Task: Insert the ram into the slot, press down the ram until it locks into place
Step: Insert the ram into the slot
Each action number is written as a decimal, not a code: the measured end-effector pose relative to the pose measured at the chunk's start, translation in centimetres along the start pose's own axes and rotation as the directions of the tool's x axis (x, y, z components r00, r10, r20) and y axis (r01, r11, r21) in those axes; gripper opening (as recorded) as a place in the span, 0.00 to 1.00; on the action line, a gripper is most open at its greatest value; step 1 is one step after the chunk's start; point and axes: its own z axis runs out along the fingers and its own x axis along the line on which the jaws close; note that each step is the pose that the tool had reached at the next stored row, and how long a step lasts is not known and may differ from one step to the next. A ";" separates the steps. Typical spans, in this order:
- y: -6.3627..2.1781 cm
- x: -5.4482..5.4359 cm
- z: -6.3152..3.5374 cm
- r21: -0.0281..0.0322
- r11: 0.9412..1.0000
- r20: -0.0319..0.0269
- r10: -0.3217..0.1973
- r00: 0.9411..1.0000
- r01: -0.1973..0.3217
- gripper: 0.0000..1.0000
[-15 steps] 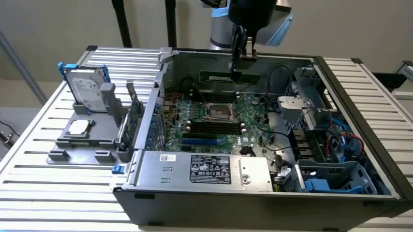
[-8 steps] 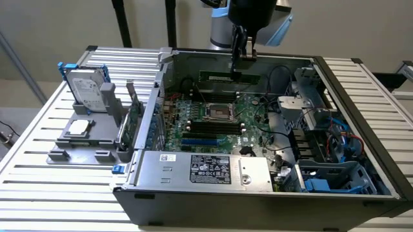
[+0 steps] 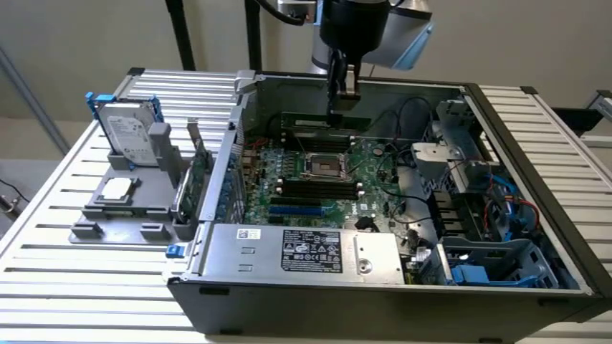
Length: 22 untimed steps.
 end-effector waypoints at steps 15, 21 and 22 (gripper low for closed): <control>0.03 0.0 2.73 0.000 1.000 -0.001 -0.013 1.000 0.013 0.13; -0.01 0.1 3.82 0.000 1.000 -0.001 -0.013 1.000 0.013 0.13; -0.02 0.1 4.00 0.000 1.000 -0.001 -0.013 1.000 0.013 0.13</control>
